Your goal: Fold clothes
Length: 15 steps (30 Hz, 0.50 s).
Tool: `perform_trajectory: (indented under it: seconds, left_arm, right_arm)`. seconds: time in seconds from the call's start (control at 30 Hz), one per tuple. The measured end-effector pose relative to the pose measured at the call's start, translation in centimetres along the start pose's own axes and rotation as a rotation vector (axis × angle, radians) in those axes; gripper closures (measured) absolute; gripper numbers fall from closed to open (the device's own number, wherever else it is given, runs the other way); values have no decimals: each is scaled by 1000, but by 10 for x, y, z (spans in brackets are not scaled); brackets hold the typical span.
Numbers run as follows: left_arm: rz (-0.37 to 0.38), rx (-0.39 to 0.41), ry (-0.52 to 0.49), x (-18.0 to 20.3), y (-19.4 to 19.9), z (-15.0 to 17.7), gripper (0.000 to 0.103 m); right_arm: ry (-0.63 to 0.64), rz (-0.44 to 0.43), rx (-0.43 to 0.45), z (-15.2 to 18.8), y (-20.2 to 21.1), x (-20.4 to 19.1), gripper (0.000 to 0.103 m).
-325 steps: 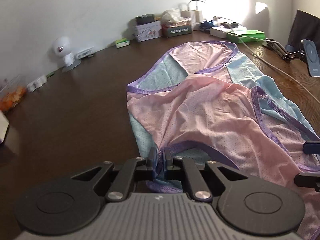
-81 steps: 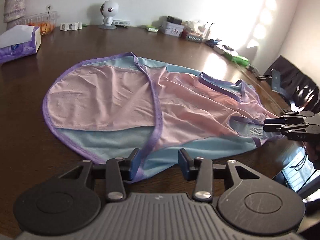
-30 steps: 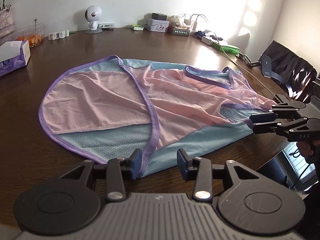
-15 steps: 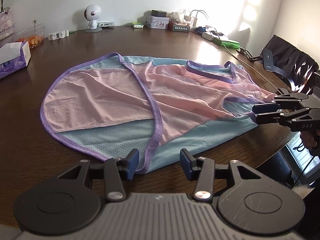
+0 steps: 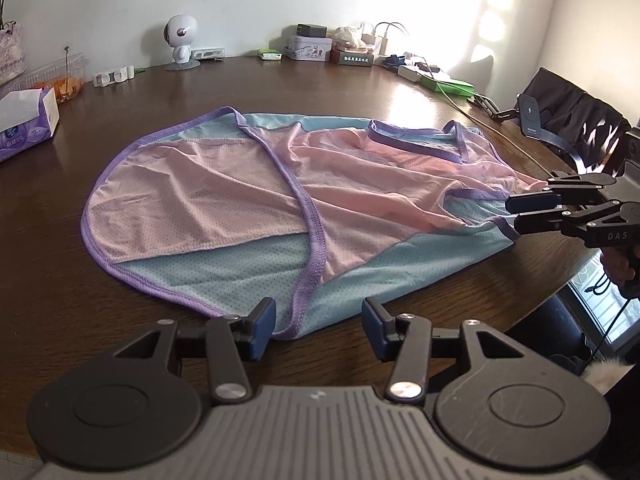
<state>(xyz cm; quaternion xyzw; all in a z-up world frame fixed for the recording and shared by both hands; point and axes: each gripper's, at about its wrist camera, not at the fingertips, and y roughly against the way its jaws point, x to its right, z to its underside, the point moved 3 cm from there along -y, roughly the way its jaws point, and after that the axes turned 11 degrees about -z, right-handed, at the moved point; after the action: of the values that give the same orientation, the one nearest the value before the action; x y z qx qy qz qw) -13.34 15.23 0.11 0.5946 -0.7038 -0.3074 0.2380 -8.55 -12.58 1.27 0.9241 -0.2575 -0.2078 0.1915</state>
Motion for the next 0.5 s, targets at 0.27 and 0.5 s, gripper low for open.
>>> perform_trajectory:
  seconds: [0.27, 0.5]
  left_arm:
    - [75, 16, -61, -7, -6, 2, 53]
    - [83, 36, -73, -12, -15, -2, 95]
  right_arm:
    - [41, 33, -35, 3, -15, -15, 62]
    - [67, 98, -82, 12, -24, -13, 89]
